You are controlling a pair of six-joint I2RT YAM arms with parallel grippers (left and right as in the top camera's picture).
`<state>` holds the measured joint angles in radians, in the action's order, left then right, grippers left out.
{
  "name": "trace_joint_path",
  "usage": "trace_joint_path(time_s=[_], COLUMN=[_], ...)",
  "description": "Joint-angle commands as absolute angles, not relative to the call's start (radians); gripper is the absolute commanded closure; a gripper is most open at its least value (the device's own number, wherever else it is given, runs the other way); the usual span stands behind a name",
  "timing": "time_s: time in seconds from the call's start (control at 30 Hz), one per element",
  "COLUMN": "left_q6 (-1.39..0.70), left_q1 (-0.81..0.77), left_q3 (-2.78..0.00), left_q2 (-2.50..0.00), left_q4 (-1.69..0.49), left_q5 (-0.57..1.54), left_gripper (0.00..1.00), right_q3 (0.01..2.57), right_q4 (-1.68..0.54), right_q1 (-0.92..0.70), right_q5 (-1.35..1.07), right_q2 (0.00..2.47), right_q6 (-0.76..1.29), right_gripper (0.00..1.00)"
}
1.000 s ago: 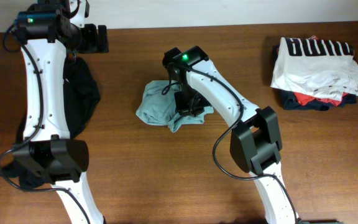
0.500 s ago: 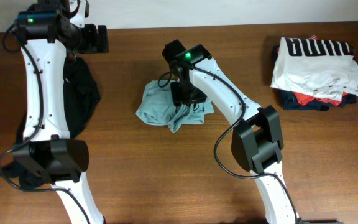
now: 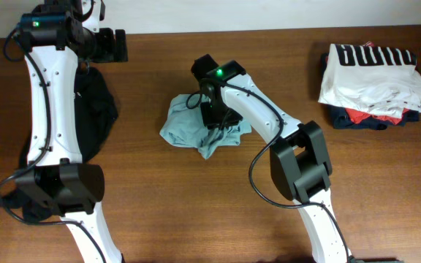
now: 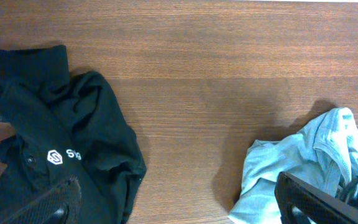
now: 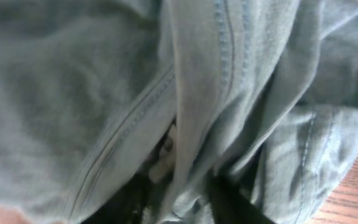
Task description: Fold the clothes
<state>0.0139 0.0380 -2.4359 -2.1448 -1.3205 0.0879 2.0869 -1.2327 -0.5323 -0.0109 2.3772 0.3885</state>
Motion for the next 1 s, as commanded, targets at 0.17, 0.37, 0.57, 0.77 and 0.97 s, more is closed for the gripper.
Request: trace_joint_path(time_s=[0.17,0.37,0.57,0.77,0.97], left_q6=[0.015,0.015,0.015,0.015,0.015], left_q1=[0.038,0.038,0.038,0.038,0.038], left_q3=[-2.449,-2.449,-2.449,-2.449,-2.449], left_q2=[-2.115,-2.115,-2.115,-2.115,-2.115], left_q4=[-1.318,-1.318,-1.318,-1.318,-1.318], left_q5=[0.077,0.077,0.077,0.068,0.026], left_gripper=[0.01,0.01,0.01,0.01,0.01], right_q3=[2.149,2.195,2.193,2.200,2.251], right_q4=[-1.295,-1.367,-1.383,-1.371,-1.261], right_q1=[-0.454,-0.395,-0.377,-0.371,-0.368], right_q5=[0.027,-0.004,-0.014,-0.009,0.088], right_q2=[2.368,2.360,2.360,2.355,2.347], right_q6=[0.393,0.359,0.347,0.283,0.044], right_gripper=[0.91,0.96,0.64,0.24,0.24])
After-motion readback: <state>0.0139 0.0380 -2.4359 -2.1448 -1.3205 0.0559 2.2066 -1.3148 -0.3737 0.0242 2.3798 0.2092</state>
